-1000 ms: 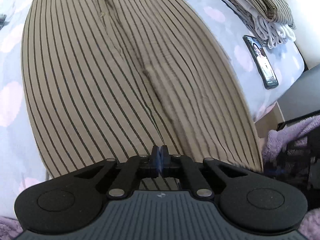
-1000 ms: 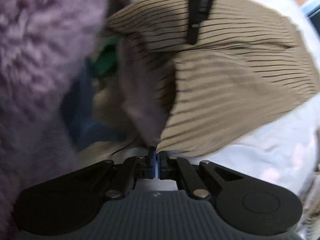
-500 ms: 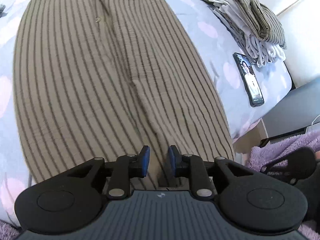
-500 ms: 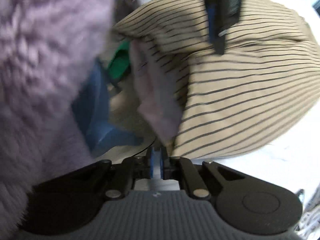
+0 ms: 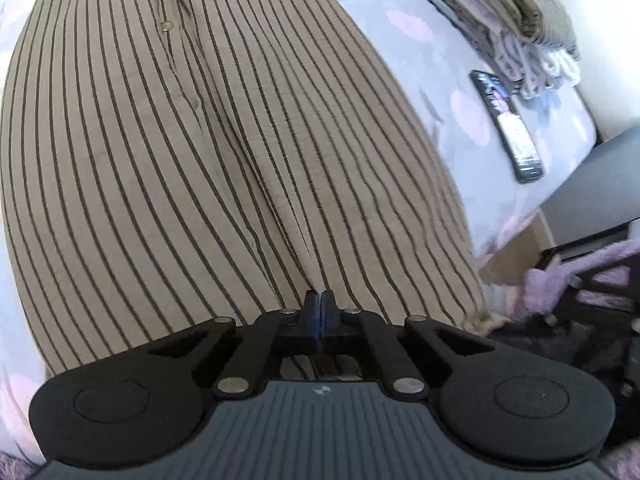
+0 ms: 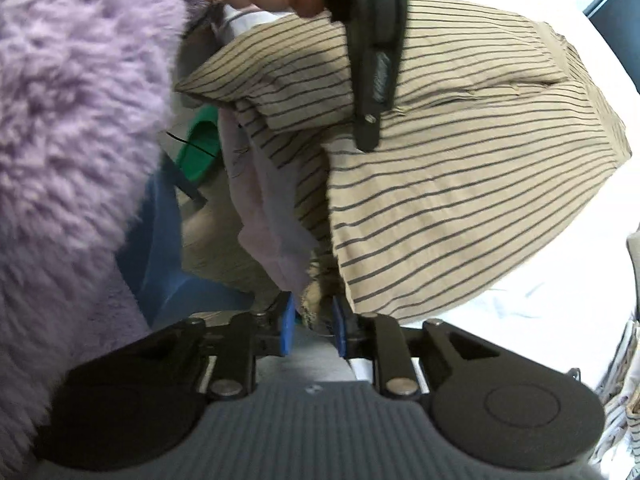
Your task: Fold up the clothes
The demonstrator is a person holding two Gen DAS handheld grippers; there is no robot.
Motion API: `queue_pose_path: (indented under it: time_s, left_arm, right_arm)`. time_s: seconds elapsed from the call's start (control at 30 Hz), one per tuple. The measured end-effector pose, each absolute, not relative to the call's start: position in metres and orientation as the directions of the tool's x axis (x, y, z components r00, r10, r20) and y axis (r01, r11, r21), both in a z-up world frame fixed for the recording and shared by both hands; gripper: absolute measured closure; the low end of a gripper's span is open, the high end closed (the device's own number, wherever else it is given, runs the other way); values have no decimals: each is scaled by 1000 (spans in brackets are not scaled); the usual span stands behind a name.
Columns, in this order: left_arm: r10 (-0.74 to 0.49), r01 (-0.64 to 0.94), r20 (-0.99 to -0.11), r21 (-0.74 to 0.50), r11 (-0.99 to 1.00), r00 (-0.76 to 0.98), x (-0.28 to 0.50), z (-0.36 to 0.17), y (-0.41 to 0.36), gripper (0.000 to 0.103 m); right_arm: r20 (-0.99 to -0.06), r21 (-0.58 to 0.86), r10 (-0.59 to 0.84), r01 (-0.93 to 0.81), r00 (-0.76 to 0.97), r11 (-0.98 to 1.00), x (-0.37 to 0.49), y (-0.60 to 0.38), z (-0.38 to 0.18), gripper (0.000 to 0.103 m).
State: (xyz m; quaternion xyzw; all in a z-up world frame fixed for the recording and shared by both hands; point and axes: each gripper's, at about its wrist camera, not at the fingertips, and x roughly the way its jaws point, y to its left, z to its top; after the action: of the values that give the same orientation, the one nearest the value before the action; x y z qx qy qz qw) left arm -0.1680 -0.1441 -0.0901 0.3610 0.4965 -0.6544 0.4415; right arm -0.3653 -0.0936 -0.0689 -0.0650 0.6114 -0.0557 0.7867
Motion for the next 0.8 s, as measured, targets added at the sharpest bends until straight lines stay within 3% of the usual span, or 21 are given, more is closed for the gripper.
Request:
queue_pose_path:
  time_s: [0.4, 0.5, 0.7, 0.8]
  left_arm:
    - [-88, 932, -931, -342, -121, -353, -169, -104, -129, 101]
    - [-123, 934, -927, -344, -95, -354, -157, -90, -122, 91]
    - [-255, 960, -928, -281, -7, -273, -125, -62, -113, 89]
    - [-324, 962, -916, -267, 52, -237, -112, -54, -109, 89]
  right_arm:
    - [-922, -153, -149, 17, 358, 988, -359, -71, -40, 79]
    - [-914, -146, -158, 60, 375, 988, -365, -88, -40, 77]
    - [-916, -175, -242, 225, 321, 959, -359, -118, -51, 76]
    - [-915, -133, -249, 348, 316, 928, -351, -149, -60, 71]
